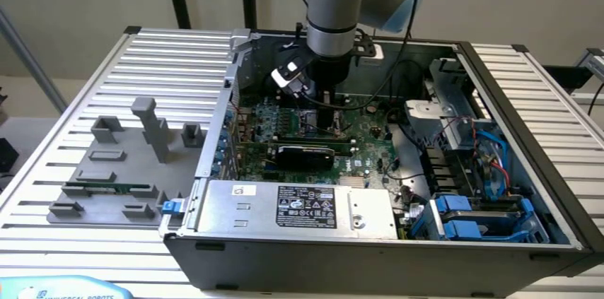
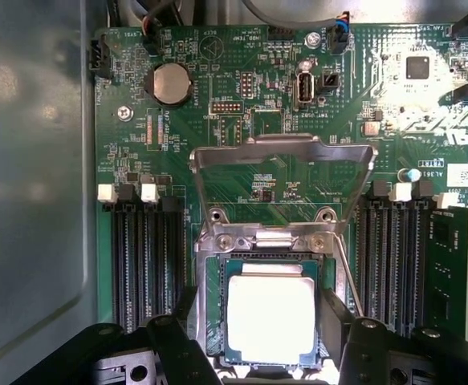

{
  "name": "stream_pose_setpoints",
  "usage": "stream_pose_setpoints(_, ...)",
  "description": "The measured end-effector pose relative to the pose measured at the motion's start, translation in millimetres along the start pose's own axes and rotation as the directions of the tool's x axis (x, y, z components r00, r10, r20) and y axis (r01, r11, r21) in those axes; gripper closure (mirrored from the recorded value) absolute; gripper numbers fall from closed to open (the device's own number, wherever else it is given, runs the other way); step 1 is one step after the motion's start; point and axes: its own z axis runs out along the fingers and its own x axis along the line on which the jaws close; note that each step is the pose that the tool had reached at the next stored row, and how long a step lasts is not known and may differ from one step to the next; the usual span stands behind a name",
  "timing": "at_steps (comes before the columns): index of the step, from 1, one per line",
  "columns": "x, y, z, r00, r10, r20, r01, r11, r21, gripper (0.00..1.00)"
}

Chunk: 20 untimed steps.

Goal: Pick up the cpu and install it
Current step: 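Place the cpu into insertion slot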

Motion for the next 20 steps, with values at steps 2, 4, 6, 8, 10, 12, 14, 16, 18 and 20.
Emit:
stream_pose_setpoints(2,0.0,0.0,-0.8,1.0,-0.001,0.0,0.001,1.0,0.0005,0.32)
stream_pose_setpoints(4,0.0,0.1,-1.8,1.0,-0.002,0.0,0.002,1.0,0.001,0.32)
stream_pose_setpoints(6,0.1,0.2,-3.3,1.0,-0.003,-0.0001,0.003,1.0,0.0013,0.32)
stream_pose_setpoints(8,0.1,0.2,-4.4,1.0,-0.004,-0.0001,0.004,1.0,0.0017,0.32)
stream_pose_setpoints(10,0.2,0.3,-5.4,1.0,-0.005,-0.0001,0.005,1.0,0.002,0.32)
stream_pose_setpoints(12,0.2,0.4,-6.4,1.0,-0.007,-0.0001,0.007,1.0,0.0021,0.32)
stream_pose_setpoints(14,0.2,0.5,-7.4,1.0,-0.009,-0.0002,0.009,1.0,0.0022,0.32)
stream_pose_setpoints(16,0.2,0.5,-8.3,0.9999,-0.012,-0.0002,0.012,0.9999,0.0022,0.32)
stream_pose_setpoints(18,0.3,0.6,-9.1,0.9999,-0.016,0.0003,0.016,0.9999,0.0023,0.32)
stream_pose_setpoints(20,0.3,0.7,-9.7,0.9998,-0.019,0.0014,0.019,0.9998,0.0024,0.32)
